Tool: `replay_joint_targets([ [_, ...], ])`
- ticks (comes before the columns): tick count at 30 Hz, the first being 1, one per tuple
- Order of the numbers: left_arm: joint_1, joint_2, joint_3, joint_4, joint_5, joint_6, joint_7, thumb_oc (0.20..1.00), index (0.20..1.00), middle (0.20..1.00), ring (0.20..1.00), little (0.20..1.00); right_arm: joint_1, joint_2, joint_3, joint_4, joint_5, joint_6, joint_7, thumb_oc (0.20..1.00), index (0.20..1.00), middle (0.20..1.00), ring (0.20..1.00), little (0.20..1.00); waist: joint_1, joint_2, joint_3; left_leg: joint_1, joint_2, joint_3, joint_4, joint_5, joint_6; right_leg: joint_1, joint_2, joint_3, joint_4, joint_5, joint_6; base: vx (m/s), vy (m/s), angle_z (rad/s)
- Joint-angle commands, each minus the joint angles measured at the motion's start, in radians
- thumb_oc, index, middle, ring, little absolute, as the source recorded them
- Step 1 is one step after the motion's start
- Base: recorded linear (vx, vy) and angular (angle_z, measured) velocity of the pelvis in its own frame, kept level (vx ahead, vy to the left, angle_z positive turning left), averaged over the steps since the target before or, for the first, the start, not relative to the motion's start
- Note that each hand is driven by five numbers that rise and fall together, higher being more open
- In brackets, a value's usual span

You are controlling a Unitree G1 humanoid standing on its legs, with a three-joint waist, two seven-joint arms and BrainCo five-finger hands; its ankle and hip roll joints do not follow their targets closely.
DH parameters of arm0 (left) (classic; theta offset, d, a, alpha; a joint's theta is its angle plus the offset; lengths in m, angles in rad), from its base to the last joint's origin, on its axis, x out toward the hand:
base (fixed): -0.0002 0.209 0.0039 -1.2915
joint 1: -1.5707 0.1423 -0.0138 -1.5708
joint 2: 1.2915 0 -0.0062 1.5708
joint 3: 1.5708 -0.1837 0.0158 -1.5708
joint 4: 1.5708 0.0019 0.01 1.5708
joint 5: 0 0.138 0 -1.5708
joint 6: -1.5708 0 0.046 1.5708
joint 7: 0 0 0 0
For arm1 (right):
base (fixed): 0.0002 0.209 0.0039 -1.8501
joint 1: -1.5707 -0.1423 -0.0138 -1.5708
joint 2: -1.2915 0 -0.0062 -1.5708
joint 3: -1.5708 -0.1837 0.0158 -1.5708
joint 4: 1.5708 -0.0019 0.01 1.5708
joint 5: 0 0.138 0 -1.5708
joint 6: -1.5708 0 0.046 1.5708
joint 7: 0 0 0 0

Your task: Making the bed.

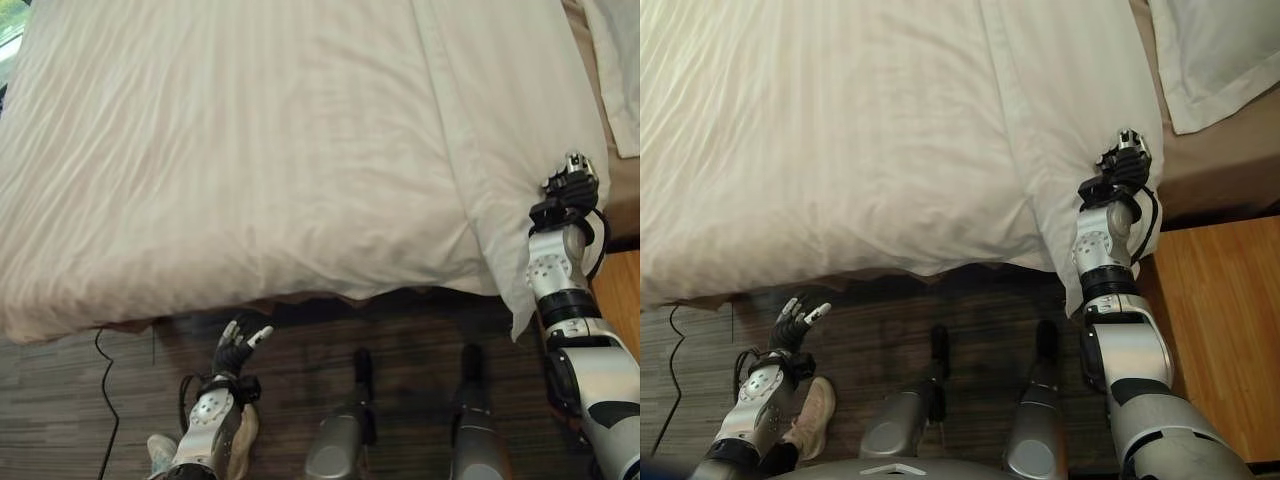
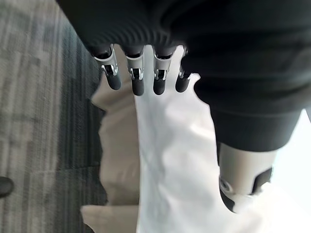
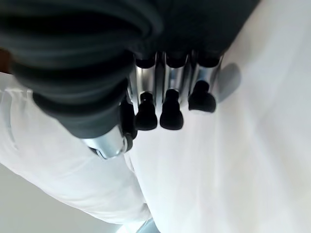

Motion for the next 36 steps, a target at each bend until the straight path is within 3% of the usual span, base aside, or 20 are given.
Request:
replay_joint_targets([
  [1, -0.068, 0.020, -0.008, 0.047, -0.030, -0.019, 0.001, 1.000, 1.000, 1.000, 1.000, 1.000, 0.230, 0.119, -0.025, 0.150, 0.023, 0.098, -0.038, 0.200, 0.200, 0.200, 0.200, 0.200, -0.013, -0.010, 0.016, 0.001, 0.016, 0.014, 0.007, -0.026, -0.028, 0.052, -0.021, -0.046, 0.024, -0.155, 0.013, 0.00, 0.000, 0.00],
  [3, -0.097, -0.002, -0.006, 0.090, -0.021, -0.009, 0.005, 1.000, 1.000, 1.000, 1.000, 1.000, 0.347, 0.172, -0.027, 0.147, 0.020, 0.112, -0.017, 0.200, 0.200, 0.200, 0.200, 0.200, -0.043, -0.030, -0.001, 0.024, 0.020, 0.016, 0.007, -0.033, -0.028, 0.074, -0.017, -0.047, 0.023, -0.161, 0.007, 0.01, -0.015, -0.02],
  [9, -0.111, -0.012, -0.006, 0.113, -0.015, 0.006, 0.005, 1.000, 1.000, 1.000, 1.000, 1.000, 0.481, 0.177, -0.022, 0.140, -0.049, 0.153, -0.004, 0.200, 0.200, 0.200, 0.200, 0.200, -0.076, -0.066, -0.036, 0.060, 0.027, 0.011, 0.007, -0.046, -0.026, 0.110, -0.010, -0.055, 0.021, -0.171, 0.004, 0.00, -0.015, -0.01],
  [13, -0.111, -0.017, -0.003, 0.109, 0.005, 0.011, 0.008, 1.000, 1.000, 1.000, 1.000, 1.000, 0.556, 0.131, 0.045, 0.107, -0.253, 0.197, -0.011, 0.200, 0.200, 0.200, 0.200, 0.200, -0.089, -0.092, -0.057, 0.082, 0.040, 0.012, 0.007, -0.048, -0.028, 0.132, -0.003, -0.066, 0.024, -0.178, -0.003, -0.03, -0.063, -0.03],
  [14, -0.105, -0.019, 0.008, 0.085, 0.015, 0.007, 0.022, 1.000, 1.000, 1.000, 1.000, 1.000, 0.587, 0.087, 0.129, 0.037, -0.450, 0.223, -0.025, 0.263, 0.263, 0.263, 0.263, 0.263, -0.092, -0.104, -0.056, 0.090, 0.045, 0.011, 0.007, -0.043, -0.030, 0.136, 0.006, -0.066, 0.030, -0.182, -0.009, -0.06, -0.098, 0.00],
  [15, -0.104, -0.018, 0.023, 0.075, 0.020, 0.004, 0.033, 1.000, 1.000, 1.000, 1.000, 1.000, 0.602, 0.061, 0.163, -0.015, -0.549, 0.233, -0.035, 0.460, 0.460, 0.460, 0.460, 0.460, -0.095, -0.109, -0.052, 0.099, 0.049, 0.013, 0.007, -0.043, -0.030, 0.143, 0.009, -0.065, 0.033, -0.188, -0.012, -0.08, -0.101, -0.06],
  [16, -0.097, -0.018, 0.037, 0.058, 0.031, 0.000, 0.047, 1.000, 1.000, 1.000, 1.000, 1.000, 0.619, 0.030, 0.211, -0.093, -0.667, 0.245, -0.043, 1.000, 1.000, 1.000, 1.000, 1.000, -0.097, -0.114, -0.048, 0.102, 0.053, 0.014, 0.007, -0.040, -0.030, 0.142, 0.015, -0.061, 0.038, -0.191, -0.016, -0.05, -0.049, -0.06],
  [17, -0.097, -0.019, 0.038, 0.058, 0.031, 0.001, 0.047, 1.000, 1.000, 1.000, 1.000, 1.000, 0.620, 0.030, 0.211, -0.094, -0.667, 0.246, -0.043, 1.000, 1.000, 1.000, 1.000, 1.000, -0.097, -0.114, -0.051, 0.098, 0.054, 0.013, 0.007, -0.038, -0.030, 0.138, 0.016, -0.061, 0.038, -0.189, -0.017, -0.08, -0.053, -0.15],
  [19, -0.063, -0.044, 0.077, -0.024, 0.050, -0.015, 0.097, 1.000, 1.000, 1.000, 1.000, 1.000, 0.640, -0.083, 0.276, -0.350, -0.958, 0.273, -0.084, 1.000, 1.000, 1.000, 1.000, 1.000, -0.092, -0.131, -0.024, 0.106, 0.055, -0.019, 0.008, -0.013, -0.028, 0.130, 0.040, -0.050, 0.044, -0.200, -0.036, -0.18, -0.075, -0.19],
  [21, -0.074, -0.048, 0.080, -0.032, 0.051, -0.017, 0.104, 1.000, 1.000, 1.000, 1.000, 1.000, 0.632, -0.093, 0.283, -0.380, -0.992, 0.280, -0.090, 1.000, 1.000, 1.000, 1.000, 1.000, -0.091, -0.145, -0.018, 0.101, 0.042, -0.038, 0.027, -0.030, -0.025, 0.127, 0.039, -0.048, 0.048, -0.200, -0.042, -0.17, -0.081, -0.20],
  [24, -0.089, -0.055, 0.079, -0.063, 0.068, -0.010, 0.118, 1.000, 1.000, 1.000, 1.000, 1.000, 0.618, -0.097, 0.317, -0.449, -1.092, 0.292, -0.106, 1.000, 1.000, 1.000, 1.000, 1.000, -0.105, -0.200, -0.012, 0.071, 0.031, -0.025, 0.278, -0.181, 0.001, 0.098, 0.009, -0.065, 0.072, -0.192, -0.051, -0.27, -0.143, 0.01],
  [25, -0.070, -0.062, 0.088, -0.097, 0.084, -0.004, 0.114, 1.000, 1.000, 1.000, 1.000, 1.000, 0.627, -0.097, 0.331, -0.515, -1.126, 0.284, -0.093, 1.000, 1.000, 1.000, 1.000, 1.000, -0.110, -0.213, -0.019, 0.101, 0.041, -0.016, 0.442, -0.225, 0.009, 0.097, 0.011, -0.081, 0.077, -0.187, -0.061, -0.20, -0.121, 0.25],
  [29, -0.023, -0.066, 0.113, -0.151, 0.092, 0.003, 0.112, 1.000, 1.000, 1.000, 1.000, 1.000, 0.672, -0.117, 0.312, -0.639, -1.165, 0.276, -0.065, 1.000, 1.000, 1.000, 1.000, 1.000, -0.143, -0.214, -0.053, 0.189, 0.049, -0.004, 0.553, -0.266, 0.014, 0.104, 0.022, -0.108, 0.085, -0.185, -0.068, -0.12, -0.035, 0.31],
  [30, 0.018, -0.067, 0.129, -0.184, 0.107, 0.010, 0.106, 1.000, 1.000, 1.000, 1.000, 1.000, 0.707, -0.141, 0.274, -0.707, -1.179, 0.272, -0.050, 1.000, 1.000, 1.000, 1.000, 1.000, -0.184, -0.187, -0.083, 0.308, 0.062, 0.063, 0.421, -0.357, 0.018, 0.078, 0.026, -0.140, 0.105, -0.183, -0.047, -0.19, 0.165, 0.31],
  [31, 0.017, -0.071, 0.119, -0.195, 0.117, 0.020, 0.103, 1.000, 1.000, 1.000, 1.000, 1.000, 0.717, -0.141, 0.270, -0.730, -1.181, 0.272, -0.043, 1.000, 1.000, 1.000, 1.000, 1.000, -0.191, -0.177, -0.094, 0.338, 0.039, 0.067, 0.341, -0.396, 0.039, 0.065, 0.024, -0.141, 0.115, -0.172, -0.038, -0.28, 0.235, 0.39],
  [33, 0.010, -0.073, 0.110, -0.192, 0.139, 0.020, 0.109, 1.000, 1.000, 1.000, 1.000, 1.000, 0.722, -0.135, 0.264, -0.739, -1.178, 0.269, -0.045, 1.000, 1.000, 1.000, 1.000, 1.000, -0.199, -0.170, -0.102, 0.360, 0.016, 0.066, 0.256, -0.385, 0.044, 0.043, 0.020, -0.151, 0.125, -0.154, -0.029, -0.20, 0.132, 0.54],
  [36, -0.015, -0.063, 0.100, -0.193, 0.182, 0.014, 0.111, 1.000, 1.000, 1.000, 1.000, 1.000, 0.754, -0.088, 0.230, -0.739, -1.119, 0.259, -0.042, 1.000, 1.000, 1.000, 1.000, 1.000, -0.208, -0.168, -0.118, 0.387, -0.039, 0.048, 0.080, -0.323, 0.053, -0.028, -0.004, -0.171, 0.155, -0.107, -0.005, -0.30, 0.141, 0.43],
])
